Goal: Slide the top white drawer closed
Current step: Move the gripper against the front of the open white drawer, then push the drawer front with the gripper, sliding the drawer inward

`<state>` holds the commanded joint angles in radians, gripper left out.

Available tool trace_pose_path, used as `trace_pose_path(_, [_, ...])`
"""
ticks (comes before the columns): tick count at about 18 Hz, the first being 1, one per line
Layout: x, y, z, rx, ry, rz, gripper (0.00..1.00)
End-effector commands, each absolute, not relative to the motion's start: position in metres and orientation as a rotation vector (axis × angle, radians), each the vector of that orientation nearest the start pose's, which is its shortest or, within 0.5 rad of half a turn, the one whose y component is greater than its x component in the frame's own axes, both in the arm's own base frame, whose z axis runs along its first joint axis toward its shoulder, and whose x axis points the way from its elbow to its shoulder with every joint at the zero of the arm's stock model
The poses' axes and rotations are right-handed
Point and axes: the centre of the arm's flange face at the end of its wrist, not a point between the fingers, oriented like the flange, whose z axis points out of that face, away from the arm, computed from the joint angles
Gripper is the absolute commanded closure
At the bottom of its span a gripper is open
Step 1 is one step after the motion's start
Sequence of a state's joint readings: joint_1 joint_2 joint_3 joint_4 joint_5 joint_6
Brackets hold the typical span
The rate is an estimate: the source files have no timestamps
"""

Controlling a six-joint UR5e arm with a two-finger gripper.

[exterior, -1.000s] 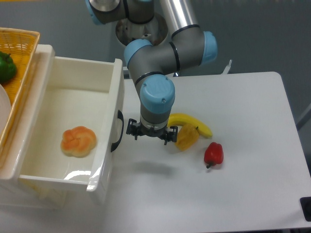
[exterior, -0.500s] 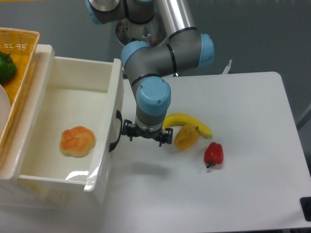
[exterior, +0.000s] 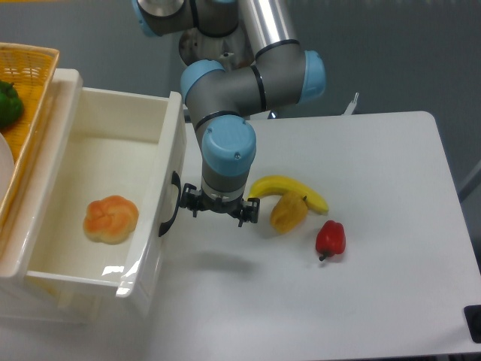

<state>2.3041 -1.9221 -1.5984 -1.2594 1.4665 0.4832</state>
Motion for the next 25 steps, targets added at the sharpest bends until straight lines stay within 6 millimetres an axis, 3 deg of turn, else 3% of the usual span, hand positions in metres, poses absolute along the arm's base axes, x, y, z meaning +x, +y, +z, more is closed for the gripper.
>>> trace_pose_path(25, [-0.258,0.561,0.332,-3.066,-0.296,-0.217,0.00])
